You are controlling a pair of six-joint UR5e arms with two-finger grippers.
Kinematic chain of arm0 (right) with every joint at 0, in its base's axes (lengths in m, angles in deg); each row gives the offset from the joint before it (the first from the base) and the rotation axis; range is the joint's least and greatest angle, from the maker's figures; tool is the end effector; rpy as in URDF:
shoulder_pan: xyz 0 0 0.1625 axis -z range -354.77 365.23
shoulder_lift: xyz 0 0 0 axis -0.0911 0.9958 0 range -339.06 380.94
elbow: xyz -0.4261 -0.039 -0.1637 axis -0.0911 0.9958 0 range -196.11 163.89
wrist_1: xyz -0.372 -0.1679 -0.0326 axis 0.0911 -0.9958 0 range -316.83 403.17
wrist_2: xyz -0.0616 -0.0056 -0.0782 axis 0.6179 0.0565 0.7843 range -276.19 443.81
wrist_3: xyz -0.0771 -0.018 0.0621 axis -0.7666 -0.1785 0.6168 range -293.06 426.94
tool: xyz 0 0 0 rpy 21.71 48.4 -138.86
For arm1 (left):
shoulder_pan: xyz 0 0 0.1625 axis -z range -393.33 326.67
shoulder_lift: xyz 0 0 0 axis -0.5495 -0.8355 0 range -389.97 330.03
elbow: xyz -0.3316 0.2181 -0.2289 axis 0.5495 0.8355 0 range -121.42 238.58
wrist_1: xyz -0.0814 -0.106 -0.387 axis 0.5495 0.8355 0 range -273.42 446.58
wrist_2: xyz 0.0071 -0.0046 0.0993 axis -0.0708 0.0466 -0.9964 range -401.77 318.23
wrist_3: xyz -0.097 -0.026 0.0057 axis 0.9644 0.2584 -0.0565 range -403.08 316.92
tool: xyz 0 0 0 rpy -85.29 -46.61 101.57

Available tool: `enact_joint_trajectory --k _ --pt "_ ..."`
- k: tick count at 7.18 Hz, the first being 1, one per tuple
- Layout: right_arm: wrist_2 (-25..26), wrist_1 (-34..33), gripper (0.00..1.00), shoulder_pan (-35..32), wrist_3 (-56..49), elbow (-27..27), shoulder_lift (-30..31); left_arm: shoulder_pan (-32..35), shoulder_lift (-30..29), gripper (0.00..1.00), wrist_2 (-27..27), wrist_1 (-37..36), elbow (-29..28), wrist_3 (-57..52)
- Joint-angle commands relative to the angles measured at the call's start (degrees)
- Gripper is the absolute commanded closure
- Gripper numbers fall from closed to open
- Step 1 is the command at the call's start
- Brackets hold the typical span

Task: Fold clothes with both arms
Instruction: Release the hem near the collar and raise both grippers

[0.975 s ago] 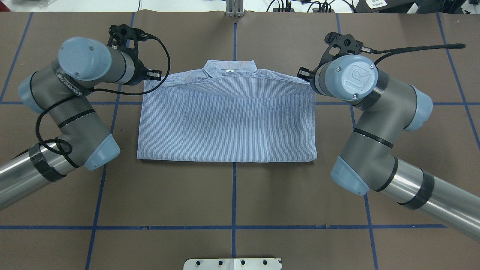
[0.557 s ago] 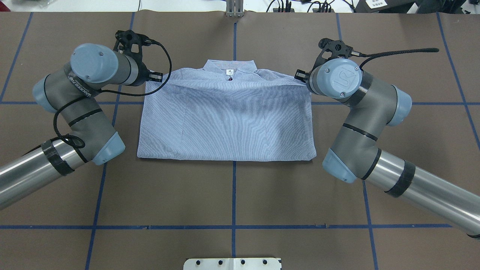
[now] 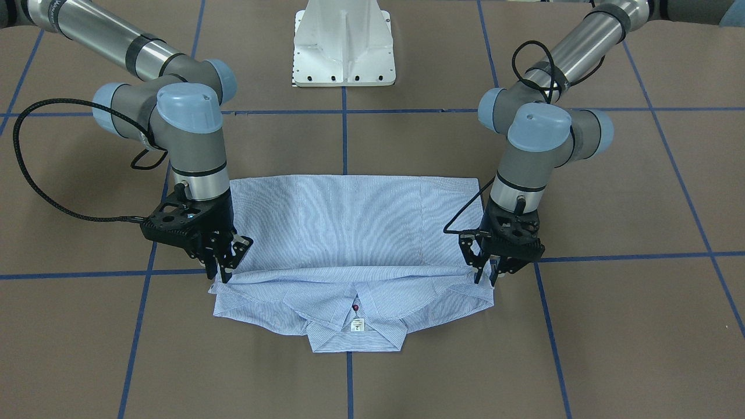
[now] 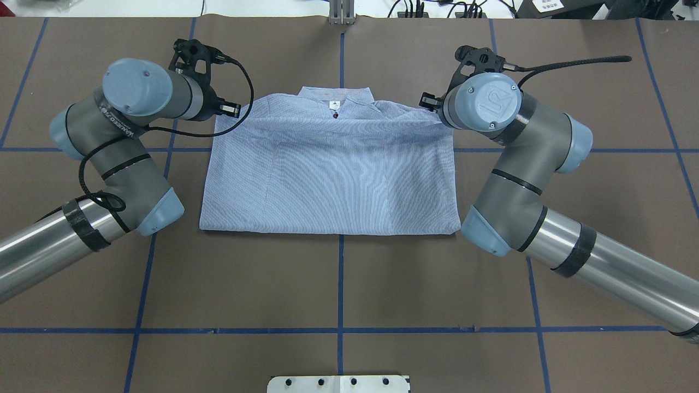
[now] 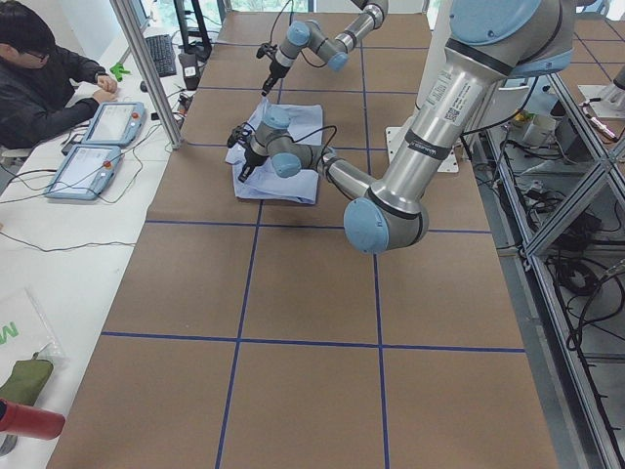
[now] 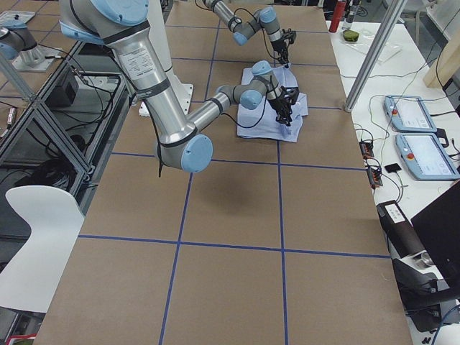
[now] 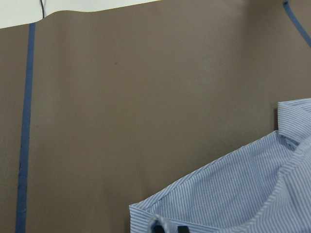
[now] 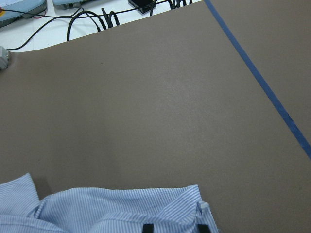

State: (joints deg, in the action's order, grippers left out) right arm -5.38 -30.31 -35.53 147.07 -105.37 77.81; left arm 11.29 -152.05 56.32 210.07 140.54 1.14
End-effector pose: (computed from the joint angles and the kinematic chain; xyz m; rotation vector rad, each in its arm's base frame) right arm -0.4563 -0.5712 0.3298 0.3815 -0.7750 0.5117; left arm 0.4391 -0.6006 0.3624 0.6202 0.7979 0.0894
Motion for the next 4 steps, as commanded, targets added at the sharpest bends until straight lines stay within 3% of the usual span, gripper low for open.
enact_joint_trajectory --k 1,4 --pt "-10.53 -0.43 0.0 -4.84 -4.78 -2.22 -0.18 2.3 2.53 0.0 8.04 0.36 5.19 -3.53" --pt "-10.58 -0.34 0.0 -5.56 -7.27 -4.44 2.11 1.0 13.5 0.0 8.61 4.12 15.66 -0.91"
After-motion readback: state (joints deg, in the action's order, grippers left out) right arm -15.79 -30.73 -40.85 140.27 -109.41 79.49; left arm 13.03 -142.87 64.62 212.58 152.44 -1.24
